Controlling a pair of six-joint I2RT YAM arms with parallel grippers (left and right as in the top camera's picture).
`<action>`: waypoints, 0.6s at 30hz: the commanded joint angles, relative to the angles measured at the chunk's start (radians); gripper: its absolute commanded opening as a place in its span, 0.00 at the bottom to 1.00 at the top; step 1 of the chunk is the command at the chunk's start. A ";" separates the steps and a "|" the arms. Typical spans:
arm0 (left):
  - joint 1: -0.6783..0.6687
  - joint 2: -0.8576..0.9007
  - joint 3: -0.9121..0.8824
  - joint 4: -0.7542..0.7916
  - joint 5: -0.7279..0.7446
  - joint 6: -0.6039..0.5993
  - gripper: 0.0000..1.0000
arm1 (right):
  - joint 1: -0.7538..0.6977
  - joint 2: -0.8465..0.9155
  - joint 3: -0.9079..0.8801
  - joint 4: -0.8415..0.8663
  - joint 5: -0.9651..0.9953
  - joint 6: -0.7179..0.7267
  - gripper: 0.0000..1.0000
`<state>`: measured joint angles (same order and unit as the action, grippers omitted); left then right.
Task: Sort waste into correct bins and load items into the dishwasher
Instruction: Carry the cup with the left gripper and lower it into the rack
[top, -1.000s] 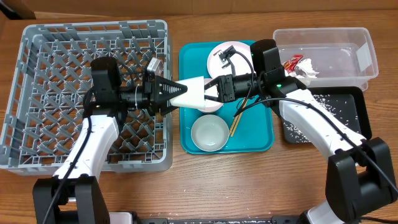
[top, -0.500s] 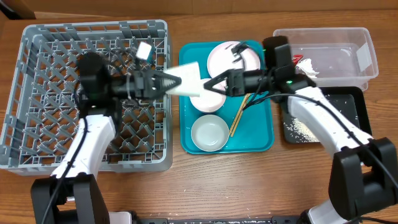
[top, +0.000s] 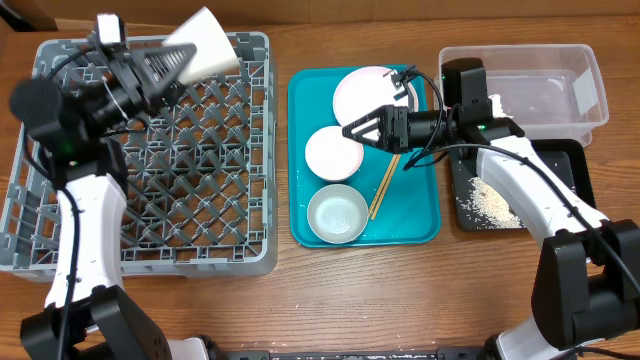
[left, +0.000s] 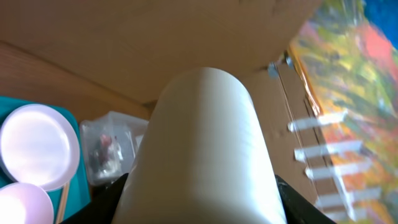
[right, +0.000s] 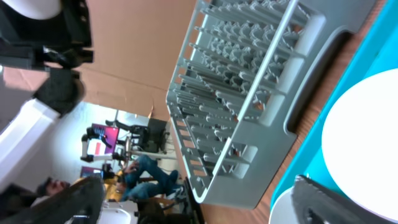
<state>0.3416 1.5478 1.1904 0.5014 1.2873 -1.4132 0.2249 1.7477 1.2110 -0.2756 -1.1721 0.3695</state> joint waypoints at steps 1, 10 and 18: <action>-0.002 -0.003 0.124 -0.227 -0.166 0.248 0.31 | 0.005 0.005 0.000 -0.019 0.016 -0.040 1.00; -0.084 -0.004 0.562 -1.312 -0.666 0.887 0.33 | 0.005 0.005 0.000 -0.124 0.113 -0.090 1.00; -0.311 -0.003 0.709 -1.891 -1.100 1.069 0.34 | 0.005 0.005 0.000 -0.193 0.219 -0.090 1.00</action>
<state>0.0959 1.5475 1.8843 -1.3041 0.4366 -0.4770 0.2253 1.7477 1.2106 -0.4526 -1.0252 0.2932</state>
